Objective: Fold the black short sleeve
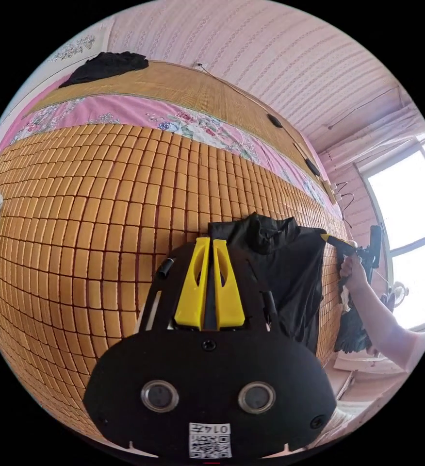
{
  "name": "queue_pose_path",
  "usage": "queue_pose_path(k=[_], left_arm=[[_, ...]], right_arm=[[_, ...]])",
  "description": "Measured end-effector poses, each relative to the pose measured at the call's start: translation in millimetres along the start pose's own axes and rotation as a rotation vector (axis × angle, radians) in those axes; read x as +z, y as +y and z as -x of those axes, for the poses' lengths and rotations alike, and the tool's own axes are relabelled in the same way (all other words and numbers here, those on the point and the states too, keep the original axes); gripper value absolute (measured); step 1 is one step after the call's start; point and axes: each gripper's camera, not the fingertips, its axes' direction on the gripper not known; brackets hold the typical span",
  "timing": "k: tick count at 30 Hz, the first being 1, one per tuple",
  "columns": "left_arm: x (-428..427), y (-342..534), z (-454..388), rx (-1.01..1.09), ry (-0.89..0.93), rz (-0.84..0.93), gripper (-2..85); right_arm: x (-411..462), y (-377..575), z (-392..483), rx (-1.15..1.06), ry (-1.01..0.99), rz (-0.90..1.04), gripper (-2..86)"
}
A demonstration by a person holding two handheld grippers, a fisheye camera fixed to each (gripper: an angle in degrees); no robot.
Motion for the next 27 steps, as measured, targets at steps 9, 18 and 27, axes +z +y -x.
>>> queue_pose_path(k=[9, 18, 27], left_arm=[[-107, 52, -53, 0.207, 0.156, -0.100, -1.0], [-179, 259, -77, 0.240, 0.213, 0.082, -1.0], [-127, 395, -61, 0.075, 0.162, 0.218, -1.0]], right_arm=[[-95, 41, 6, -0.145, -0.170, -0.122, 0.6], [-141, 256, 6, -0.063, -0.324, 0.025, 0.7], [-77, 377, -4, 0.090, -0.255, 0.152, 0.8]])
